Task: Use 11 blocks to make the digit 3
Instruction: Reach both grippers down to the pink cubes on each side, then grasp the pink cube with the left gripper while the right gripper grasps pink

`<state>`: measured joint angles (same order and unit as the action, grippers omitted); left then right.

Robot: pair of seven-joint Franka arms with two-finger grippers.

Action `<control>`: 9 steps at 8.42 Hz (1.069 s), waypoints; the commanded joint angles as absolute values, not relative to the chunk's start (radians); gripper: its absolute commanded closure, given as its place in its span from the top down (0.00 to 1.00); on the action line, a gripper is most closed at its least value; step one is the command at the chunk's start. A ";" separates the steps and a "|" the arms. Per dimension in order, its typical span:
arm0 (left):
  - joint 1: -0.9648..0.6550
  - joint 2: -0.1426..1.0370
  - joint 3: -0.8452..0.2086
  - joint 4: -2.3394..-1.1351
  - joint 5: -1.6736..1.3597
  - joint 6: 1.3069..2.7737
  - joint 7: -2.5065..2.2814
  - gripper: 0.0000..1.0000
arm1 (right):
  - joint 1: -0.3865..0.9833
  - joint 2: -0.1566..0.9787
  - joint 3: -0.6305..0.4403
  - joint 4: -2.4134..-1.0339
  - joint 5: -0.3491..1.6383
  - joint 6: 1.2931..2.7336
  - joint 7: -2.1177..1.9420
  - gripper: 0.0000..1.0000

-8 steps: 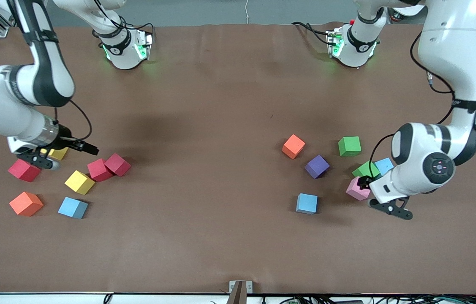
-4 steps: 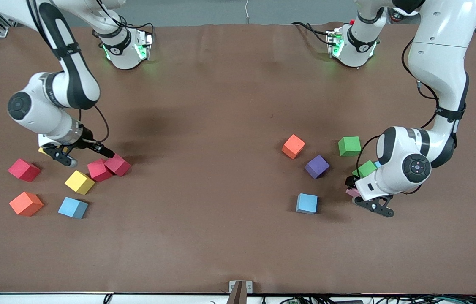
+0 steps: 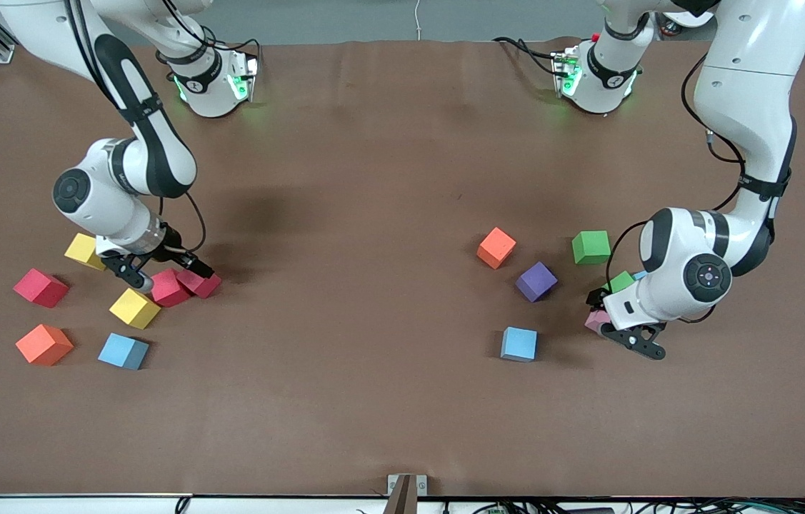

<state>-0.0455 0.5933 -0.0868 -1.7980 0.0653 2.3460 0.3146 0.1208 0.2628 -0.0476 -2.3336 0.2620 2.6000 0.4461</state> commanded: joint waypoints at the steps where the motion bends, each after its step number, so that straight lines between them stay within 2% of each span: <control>1: -0.032 0.560 -0.100 -1.855 0.081 2.370 0.321 0.62 | 0.129 0.279 -0.051 -2.345 0.288 2.620 0.453 0.99; 2: -0.032 0.551 -0.100 -1.853 0.078 2.368 0.307 0.43 | 0.127 0.287 -0.051 -2.344 0.288 2.634 0.453 0.99; 4: -0.043 0.508 -0.103 -1.833 0.051 2.358 0.229 0.34 | 0.124 0.296 -0.051 -2.336 0.290 2.646 0.466 0.99; 7: -0.049 0.434 -0.220 -1.810 0.048 2.281 -0.098 0.34 | 0.124 0.320 -0.052 -2.324 0.290 2.674 0.472 0.99; 9: -0.051 0.399 -0.366 -1.812 0.064 2.235 -0.361 0.34 | 0.126 0.347 -0.052 -2.306 0.288 2.694 0.471 0.98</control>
<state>-0.0524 0.4315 -0.3123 -1.8000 0.0555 2.2626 -0.2534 0.1208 0.3201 -0.0515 -2.3243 0.2694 2.6773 0.4647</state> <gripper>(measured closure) 0.445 0.022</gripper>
